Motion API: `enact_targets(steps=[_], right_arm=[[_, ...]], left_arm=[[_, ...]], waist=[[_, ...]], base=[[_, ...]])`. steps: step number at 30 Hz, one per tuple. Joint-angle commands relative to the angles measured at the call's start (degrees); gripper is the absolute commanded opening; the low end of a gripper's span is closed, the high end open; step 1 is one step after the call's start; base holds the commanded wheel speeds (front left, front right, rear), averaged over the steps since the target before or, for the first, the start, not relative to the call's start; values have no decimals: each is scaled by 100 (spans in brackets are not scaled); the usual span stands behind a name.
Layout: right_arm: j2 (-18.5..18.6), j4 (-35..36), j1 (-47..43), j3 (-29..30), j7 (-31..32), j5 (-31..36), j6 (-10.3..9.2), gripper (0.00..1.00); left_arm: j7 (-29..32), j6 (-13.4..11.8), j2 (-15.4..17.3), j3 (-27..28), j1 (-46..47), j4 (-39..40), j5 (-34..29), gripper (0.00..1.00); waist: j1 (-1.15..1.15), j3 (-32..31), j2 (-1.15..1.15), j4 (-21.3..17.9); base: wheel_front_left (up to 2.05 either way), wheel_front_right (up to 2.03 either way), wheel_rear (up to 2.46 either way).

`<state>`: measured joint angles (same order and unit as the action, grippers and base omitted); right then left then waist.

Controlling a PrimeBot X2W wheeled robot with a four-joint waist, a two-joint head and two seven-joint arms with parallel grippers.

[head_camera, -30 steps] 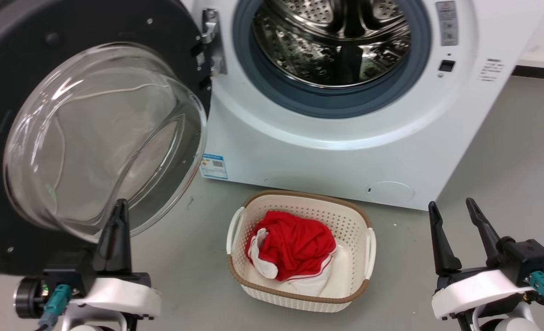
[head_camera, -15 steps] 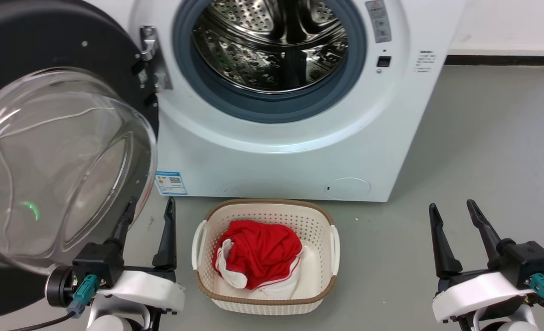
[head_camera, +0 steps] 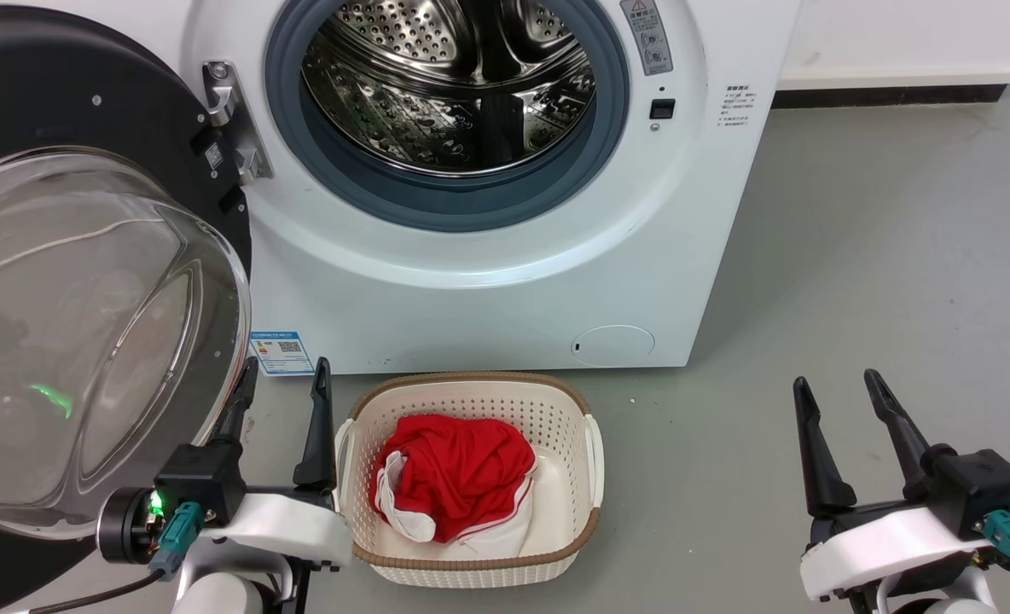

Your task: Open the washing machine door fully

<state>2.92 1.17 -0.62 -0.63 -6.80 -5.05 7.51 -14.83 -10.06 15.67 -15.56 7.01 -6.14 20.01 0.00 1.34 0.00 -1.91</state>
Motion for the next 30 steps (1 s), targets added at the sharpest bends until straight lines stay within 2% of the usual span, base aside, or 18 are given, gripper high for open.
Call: enact_targets(steps=[1,5,30], right_arm=[[-9,26,-28,-22,-22,-39,-4,100],[-9,27,-33,-57,-35,-56,-4,100],[-8,-54,-32,-10,-107,-122,-4,100]], left_arm=[[-34,-22,-22,39,12,-33,-24,100],[-45,-37,-98,131,-37,-48,-91,100],[-45,363,-457,631,-260,29,-686,100]], waist=[[0,-3,0,6],[0,4,0,32],[0,11,0,48]], base=[[0,0,0],[0,0,0],[0,0,0]])
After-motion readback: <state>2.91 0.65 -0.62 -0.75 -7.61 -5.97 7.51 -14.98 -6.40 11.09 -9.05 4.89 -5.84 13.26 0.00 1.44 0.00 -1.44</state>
